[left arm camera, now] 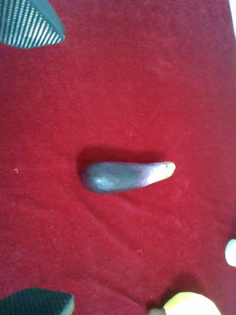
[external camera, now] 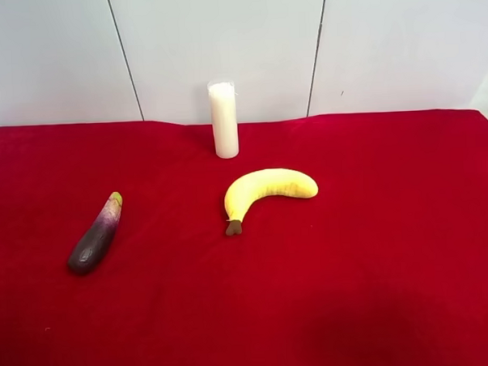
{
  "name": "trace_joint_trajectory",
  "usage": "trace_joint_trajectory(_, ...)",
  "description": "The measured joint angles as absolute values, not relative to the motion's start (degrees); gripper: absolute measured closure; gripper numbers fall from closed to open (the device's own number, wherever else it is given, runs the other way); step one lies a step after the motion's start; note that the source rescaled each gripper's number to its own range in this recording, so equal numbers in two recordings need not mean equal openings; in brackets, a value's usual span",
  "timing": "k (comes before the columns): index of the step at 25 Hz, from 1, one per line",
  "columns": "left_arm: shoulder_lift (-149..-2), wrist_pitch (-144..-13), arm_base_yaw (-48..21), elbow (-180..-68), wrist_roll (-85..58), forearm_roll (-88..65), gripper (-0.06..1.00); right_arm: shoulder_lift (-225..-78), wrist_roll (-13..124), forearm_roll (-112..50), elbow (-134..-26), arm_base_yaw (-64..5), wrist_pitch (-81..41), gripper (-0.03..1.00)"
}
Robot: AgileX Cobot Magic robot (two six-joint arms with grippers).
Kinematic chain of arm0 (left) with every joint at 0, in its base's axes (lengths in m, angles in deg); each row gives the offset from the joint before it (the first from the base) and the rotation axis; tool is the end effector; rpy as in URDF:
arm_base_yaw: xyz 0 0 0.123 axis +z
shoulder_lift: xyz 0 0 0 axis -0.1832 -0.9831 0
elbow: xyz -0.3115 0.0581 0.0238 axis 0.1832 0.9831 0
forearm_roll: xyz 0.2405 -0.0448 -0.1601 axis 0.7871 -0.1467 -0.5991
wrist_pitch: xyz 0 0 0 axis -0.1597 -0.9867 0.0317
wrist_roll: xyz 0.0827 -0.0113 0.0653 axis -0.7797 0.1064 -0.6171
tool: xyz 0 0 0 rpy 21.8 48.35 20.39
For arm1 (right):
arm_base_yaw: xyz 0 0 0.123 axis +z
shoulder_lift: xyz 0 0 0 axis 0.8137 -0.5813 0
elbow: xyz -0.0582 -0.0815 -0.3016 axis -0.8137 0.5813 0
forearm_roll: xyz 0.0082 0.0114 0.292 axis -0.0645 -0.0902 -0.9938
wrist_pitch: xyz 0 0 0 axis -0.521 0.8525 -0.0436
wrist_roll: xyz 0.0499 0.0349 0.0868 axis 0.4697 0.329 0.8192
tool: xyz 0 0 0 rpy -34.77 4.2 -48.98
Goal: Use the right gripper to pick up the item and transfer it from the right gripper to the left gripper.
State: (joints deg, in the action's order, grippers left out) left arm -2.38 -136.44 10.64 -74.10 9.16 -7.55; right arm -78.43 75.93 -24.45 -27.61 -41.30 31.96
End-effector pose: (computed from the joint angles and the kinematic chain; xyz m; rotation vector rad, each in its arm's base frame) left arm 0.0071 -0.0158 0.2956 0.2113 2.0126 -0.0776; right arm 0.0122 0.0049 0.2840 -0.2801 2.0469 0.1432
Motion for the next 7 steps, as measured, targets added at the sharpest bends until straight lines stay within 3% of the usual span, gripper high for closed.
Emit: trace_joint_trajectory(7,-2.38,-136.44,10.64,-74.1,9.16,-7.55,-0.02,-78.43,75.93,-24.45,-27.61,-41.3,31.96,-0.03)
